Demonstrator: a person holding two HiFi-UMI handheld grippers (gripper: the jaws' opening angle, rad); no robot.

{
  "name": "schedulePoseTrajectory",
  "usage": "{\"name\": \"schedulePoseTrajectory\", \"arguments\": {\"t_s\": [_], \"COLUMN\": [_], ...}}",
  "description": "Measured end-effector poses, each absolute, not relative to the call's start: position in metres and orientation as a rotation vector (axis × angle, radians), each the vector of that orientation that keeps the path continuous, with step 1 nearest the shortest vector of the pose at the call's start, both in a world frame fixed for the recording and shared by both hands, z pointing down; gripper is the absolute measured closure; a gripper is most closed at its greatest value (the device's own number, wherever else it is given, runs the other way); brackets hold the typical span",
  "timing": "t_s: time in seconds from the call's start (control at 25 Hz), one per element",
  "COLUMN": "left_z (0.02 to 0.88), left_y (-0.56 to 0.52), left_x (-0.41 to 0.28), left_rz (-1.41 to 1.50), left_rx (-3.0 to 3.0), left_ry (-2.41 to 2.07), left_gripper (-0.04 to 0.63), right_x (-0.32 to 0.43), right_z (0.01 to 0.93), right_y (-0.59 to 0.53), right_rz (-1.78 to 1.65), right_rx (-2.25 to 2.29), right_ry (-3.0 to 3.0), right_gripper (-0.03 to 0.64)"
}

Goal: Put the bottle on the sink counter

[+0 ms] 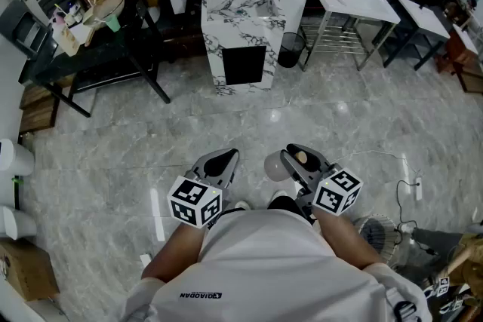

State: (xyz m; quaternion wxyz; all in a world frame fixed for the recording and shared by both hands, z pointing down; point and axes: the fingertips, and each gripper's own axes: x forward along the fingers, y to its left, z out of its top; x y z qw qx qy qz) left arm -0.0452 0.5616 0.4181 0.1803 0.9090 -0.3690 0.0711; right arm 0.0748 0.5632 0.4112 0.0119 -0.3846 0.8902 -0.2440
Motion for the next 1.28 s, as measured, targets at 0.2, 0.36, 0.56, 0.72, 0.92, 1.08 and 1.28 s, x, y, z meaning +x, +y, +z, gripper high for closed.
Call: {"name": "schedulePoseTrajectory", "arguments": {"t_s": [0.2, 0.36, 0.56, 0.72, 0.92, 1.08, 1.28], "left_z": [0.419, 0.417, 0.418, 0.418, 0.418, 0.422, 0.421], "left_y": [0.568, 0.570, 0.570, 0.572, 0.569, 0.569, 0.566], "left_x": [-0.043, -0.043, -0.045, -0.046, -0.050, -0.055, -0.062], "left_rz": [0.203, 0.205, 0.201, 0.194, 0.197, 0.203, 0.203], "left_rx": [2.574, 2.580, 2.582, 2.582, 2.582, 2.577, 2.582], "left_ry": [-1.029, -1.020, -1.018, -1.011, -1.006, -1.009, -1.002], "left_gripper": [0.581, 0.581, 0.581, 0.581, 0.581, 0.581, 0.581], "right_x": [0.080, 0.081, 0.081, 0.078, 0.076, 0.071, 0.061], "right_z": [0.414, 0.412, 0.411, 0.407, 0.411, 0.413, 0.415], "right_y": [0.570, 0.572, 0.572, 0.573, 0.566, 0.567, 0.562], "right_rz": [-0.758, -0.755, -0.749, -0.792, -0.819, -0.828, -0.835], "right_rx": [-1.213, -1.225, -1.226, -1.195, -1.207, -1.206, -1.209], "right_ry": [2.760, 2.755, 2.734, 2.696, 2.697, 2.704, 2.714], "right_gripper": [0.489, 0.489, 0.489, 0.489, 0.489, 0.489, 0.489]}}
